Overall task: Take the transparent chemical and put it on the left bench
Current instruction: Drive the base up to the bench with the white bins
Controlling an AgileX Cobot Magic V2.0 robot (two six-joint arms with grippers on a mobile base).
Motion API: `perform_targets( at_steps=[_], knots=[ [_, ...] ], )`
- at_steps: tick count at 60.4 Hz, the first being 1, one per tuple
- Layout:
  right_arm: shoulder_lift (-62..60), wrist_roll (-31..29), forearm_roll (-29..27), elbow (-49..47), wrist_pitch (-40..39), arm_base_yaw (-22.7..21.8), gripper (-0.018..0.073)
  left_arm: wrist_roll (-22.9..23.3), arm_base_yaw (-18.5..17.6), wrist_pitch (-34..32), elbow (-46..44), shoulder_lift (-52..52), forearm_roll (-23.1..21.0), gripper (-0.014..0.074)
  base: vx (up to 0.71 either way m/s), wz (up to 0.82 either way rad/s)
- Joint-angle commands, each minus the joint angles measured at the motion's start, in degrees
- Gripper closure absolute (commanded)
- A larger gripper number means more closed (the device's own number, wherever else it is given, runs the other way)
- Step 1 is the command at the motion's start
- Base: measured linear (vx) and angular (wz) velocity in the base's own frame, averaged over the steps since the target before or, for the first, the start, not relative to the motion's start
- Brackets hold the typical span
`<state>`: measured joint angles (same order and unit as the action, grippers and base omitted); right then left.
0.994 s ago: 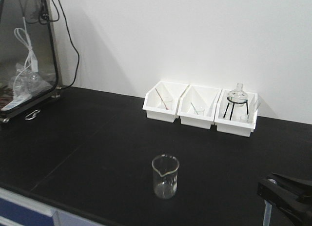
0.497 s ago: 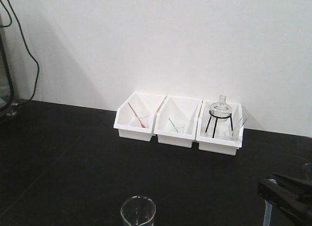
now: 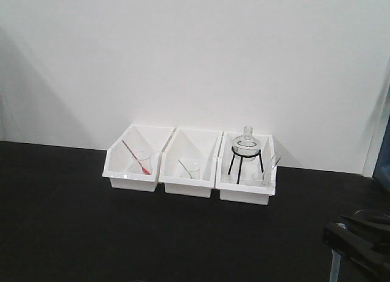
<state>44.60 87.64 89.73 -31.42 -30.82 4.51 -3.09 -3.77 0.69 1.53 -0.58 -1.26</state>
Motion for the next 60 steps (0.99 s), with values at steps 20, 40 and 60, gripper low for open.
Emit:
perform_targets(
  at_steps=[20, 40, 60],
  knots=[
    [-0.13, -0.13, -2.44, -1.72, 0.26, -0.02, 0.0564, 0.45, -0.10, -4.49, 0.93, -1.10, -0.04, 0.0600, 0.05, -0.09],
    [-0.13, 0.25, -2.50, -1.72, -1.89, -0.02, 0.0564, 0.45, -0.10, -4.49, 0.93, -1.10, -0.04, 0.0600, 0.00, 0.00],
    [5.53, -7.84, -16.04, -1.72, -16.62, 0.06, 0.0564, 0.45, -0.10, -4.49, 0.93, -1.10, -0.04, 0.0600, 0.00, 0.00]
  ],
)
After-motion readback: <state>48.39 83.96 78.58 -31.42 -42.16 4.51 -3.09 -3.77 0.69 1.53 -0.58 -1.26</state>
